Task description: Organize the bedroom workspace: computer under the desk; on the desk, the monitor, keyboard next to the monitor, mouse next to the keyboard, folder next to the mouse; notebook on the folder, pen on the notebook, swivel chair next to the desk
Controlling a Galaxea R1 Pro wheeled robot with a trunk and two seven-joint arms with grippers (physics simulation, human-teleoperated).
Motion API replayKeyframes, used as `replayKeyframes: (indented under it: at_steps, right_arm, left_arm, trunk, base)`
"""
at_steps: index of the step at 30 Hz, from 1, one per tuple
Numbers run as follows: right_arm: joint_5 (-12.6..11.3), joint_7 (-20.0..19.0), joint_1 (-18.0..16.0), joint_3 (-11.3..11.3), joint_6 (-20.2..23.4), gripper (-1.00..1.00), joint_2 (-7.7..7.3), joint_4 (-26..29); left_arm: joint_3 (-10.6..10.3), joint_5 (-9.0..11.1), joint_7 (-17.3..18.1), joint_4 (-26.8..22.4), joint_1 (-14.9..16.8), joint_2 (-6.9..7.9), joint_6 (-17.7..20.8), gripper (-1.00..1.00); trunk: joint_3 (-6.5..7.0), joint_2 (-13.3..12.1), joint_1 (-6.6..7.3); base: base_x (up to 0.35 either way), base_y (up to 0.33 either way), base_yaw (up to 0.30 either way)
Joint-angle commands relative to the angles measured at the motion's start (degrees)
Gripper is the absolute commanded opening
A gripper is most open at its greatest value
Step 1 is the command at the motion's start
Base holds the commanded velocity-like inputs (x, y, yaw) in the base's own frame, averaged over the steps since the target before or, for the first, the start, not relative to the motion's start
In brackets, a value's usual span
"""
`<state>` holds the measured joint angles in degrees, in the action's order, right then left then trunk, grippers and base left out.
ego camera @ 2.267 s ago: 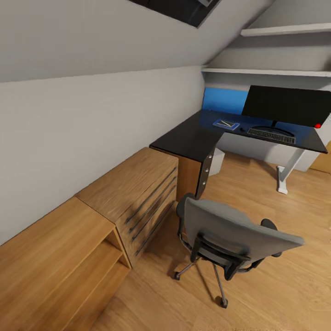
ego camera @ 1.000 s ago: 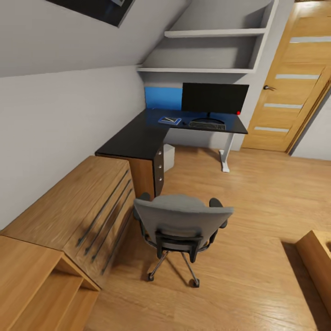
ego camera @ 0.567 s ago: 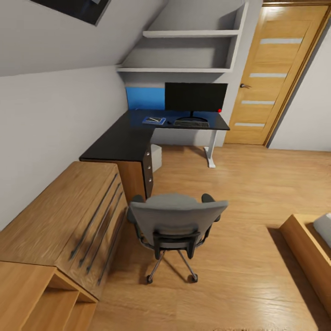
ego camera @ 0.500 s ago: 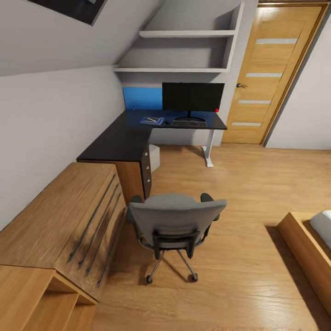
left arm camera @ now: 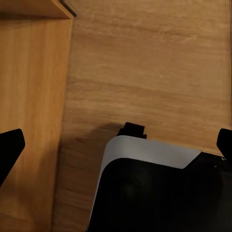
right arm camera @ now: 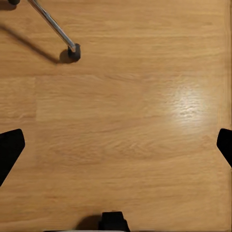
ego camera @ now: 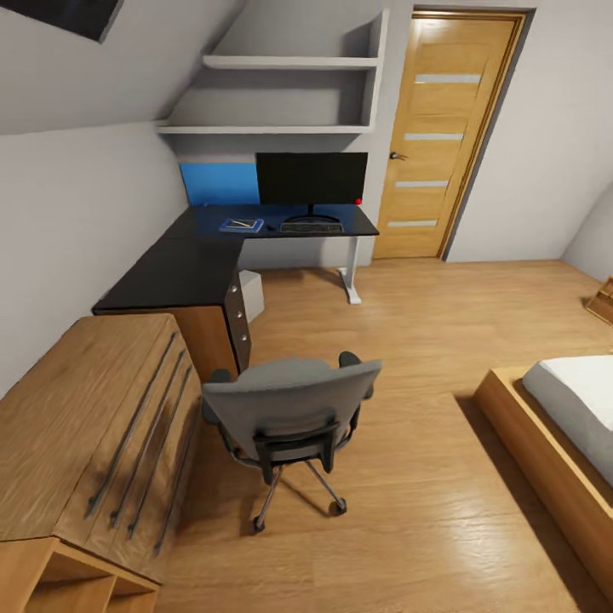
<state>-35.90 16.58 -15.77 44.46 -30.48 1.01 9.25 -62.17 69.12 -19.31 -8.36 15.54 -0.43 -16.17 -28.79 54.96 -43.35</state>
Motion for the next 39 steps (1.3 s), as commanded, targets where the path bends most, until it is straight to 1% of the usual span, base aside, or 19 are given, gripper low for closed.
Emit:
replayKeyframes:
  at_steps: [1, 8, 23, 33, 39]
  right_arm:
    - [-0.23, 0.38, -0.05, 0.5, -0.1, 1.0, 0.01, -0.02]
    - [-0.21, 0.38, -0.05, 0.59, -0.1, 1.0, 0.04, -0.02]
    - [-0.17, 0.38, -0.05, 0.56, -0.09, 1.0, -0.08, -0.08]
    - [-0.14, 0.38, -0.05, 0.57, -0.08, 1.0, -0.13, -0.11]
    - [-0.17, 0.38, -0.05, 0.57, -0.08, 1.0, -0.13, -0.11]
  left_arm:
    - [-0.49, 0.38, -0.33, -0.08, 0.02, 0.01, -0.17, 1.0]
    - [-0.49, 0.36, -0.33, -0.08, 0.02, -0.01, -0.16, 1.0]
    - [-0.49, 0.33, -0.33, -0.08, 0.02, -0.01, -0.12, 1.0]
    - [-0.49, 0.37, -0.31, -0.08, 0.02, -0.01, -0.1, 1.0]
    - [-0.49, 0.36, -0.36, -0.08, 0.02, -0.01, -0.13, 1.0]
  trunk:
    - [-0.07, 0.04, 0.0]
    - [-0.23, 0.04, 0.0]
    - [-0.31, 0.04, 0.0]
    - [-0.31, 0.04, 0.0]
    - [-0.31, 0.04, 0.0]
  base:
    - [0.0, 0.005, -0.257]
    - [0.0, 0.002, -0.126]
    - [-0.009, 0.0, -0.015]
    - [-0.207, 0.08, -0.001]
    - [-0.082, 0.035, 0.0]
